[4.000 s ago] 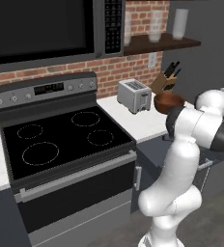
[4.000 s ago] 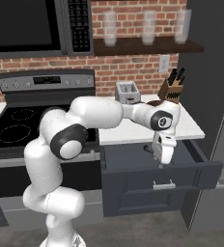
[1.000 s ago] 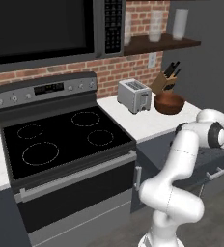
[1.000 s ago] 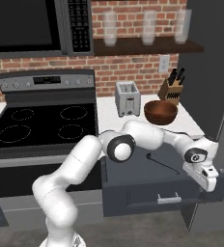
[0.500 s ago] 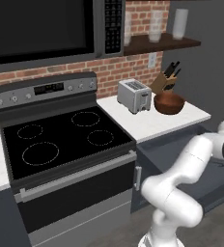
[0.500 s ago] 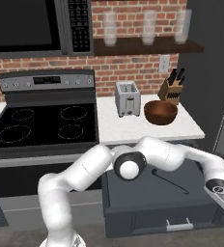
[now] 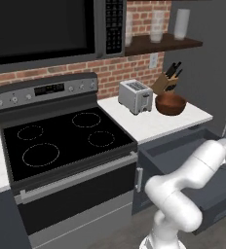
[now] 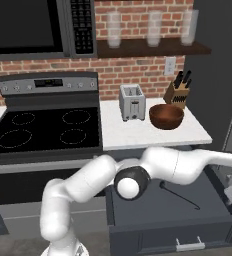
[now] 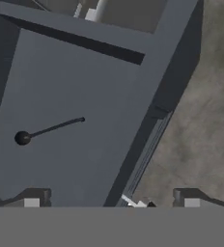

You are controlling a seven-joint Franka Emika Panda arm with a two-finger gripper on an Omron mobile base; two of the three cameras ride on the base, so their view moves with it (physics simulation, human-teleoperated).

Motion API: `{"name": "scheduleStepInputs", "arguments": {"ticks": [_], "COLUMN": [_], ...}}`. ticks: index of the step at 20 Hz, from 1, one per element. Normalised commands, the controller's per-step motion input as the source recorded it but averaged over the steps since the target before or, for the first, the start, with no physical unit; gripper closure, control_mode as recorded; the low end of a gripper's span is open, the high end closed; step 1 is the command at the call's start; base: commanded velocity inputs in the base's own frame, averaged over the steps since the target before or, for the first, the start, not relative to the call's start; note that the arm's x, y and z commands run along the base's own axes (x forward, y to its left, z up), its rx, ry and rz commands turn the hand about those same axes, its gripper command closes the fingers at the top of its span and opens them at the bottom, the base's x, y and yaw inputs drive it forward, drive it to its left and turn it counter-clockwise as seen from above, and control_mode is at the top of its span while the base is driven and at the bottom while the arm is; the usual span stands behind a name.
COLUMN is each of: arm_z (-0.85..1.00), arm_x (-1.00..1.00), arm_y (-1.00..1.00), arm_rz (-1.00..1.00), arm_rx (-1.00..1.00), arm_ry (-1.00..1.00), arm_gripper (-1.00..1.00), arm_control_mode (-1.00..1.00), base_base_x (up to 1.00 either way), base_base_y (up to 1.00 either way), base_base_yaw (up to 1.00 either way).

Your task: Pick the ladle from the drawer and place it on the counter.

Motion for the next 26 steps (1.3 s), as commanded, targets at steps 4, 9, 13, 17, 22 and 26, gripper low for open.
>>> {"name": "scheduleStepInputs", "arguments": {"ticks": [4,9,13,17,22,26], "arm_z": [0.84,0.10,-0.41,-0.63,-0.15,-0.14], "arm_x": [0.02,0.34,0.53,0.69,0.37,0.36], "arm_y": [1.00,1.00,1.00,0.86,0.40,0.39], "arm_rz": [-0.17,-0.12,-0.15,-0.21,-0.21,-0.07], "arm_rx": [-0.07,-0.21,-0.30,-0.20,0.00,0.00], "arm_ry": [0.09,0.31,0.43,0.43,0.30,0.28], "arm_gripper": [-1.00,-1.00,-1.00,-1.00,-1.00,-1.00], "arm_control_mode": [-1.00,-1.00,-1.00,-1.00,-1.00,-1.00], "base_base_x": [0.00,0.00,0.00,0.00,0.00,0.00], "base_base_y": [0.00,0.00,0.00,0.00,0.00,0.00], "base_base_yaw": [0.00,0.00,0.00,0.00,0.00,0.00]}}
